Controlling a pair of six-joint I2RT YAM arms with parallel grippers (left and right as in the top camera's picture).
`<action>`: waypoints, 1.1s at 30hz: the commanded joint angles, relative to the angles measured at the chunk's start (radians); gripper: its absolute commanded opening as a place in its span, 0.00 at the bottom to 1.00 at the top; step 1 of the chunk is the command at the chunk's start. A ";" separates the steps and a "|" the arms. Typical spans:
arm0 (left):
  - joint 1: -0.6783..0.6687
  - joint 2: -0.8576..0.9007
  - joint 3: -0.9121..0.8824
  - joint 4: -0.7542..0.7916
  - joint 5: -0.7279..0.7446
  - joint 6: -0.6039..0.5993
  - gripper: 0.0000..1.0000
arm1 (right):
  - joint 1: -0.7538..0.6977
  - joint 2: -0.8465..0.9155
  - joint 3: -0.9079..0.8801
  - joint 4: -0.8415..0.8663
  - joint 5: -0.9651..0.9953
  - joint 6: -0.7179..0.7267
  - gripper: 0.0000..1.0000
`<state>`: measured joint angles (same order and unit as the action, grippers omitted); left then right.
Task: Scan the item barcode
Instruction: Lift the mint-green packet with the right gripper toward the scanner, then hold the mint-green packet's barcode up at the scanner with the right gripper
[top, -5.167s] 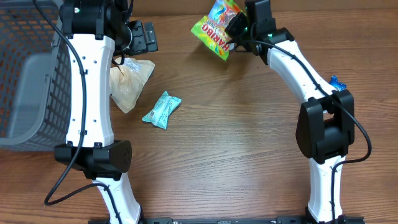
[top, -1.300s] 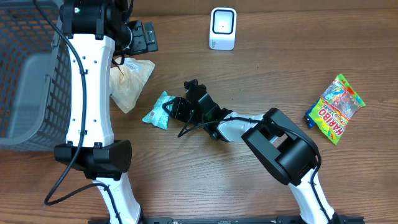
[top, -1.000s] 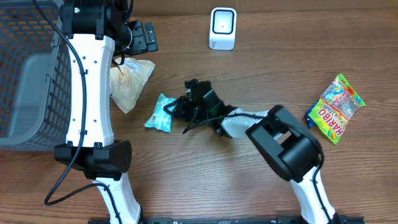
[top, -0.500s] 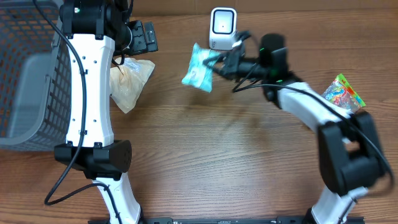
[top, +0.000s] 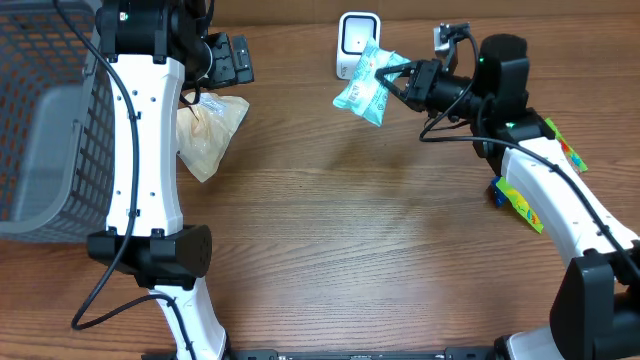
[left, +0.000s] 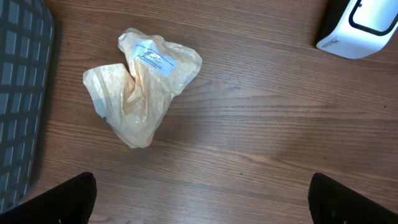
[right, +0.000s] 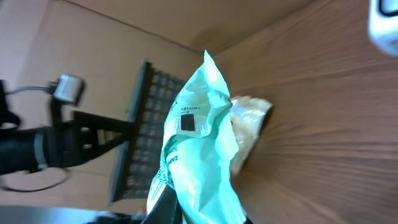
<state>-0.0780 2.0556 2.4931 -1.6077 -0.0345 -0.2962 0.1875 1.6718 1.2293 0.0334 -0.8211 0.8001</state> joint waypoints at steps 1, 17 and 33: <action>-0.001 -0.015 -0.006 0.001 0.002 0.004 1.00 | 0.022 -0.044 0.016 0.015 0.054 -0.099 0.04; -0.001 -0.015 -0.006 0.001 0.002 0.004 1.00 | 0.077 -0.043 0.016 -0.073 0.468 -0.311 0.04; -0.001 -0.015 -0.006 0.001 0.002 0.004 1.00 | 0.305 0.267 0.016 0.564 1.308 -1.354 0.04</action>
<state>-0.0780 2.0556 2.4924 -1.6077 -0.0341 -0.2966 0.4999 1.8488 1.2381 0.5270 0.4152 -0.2432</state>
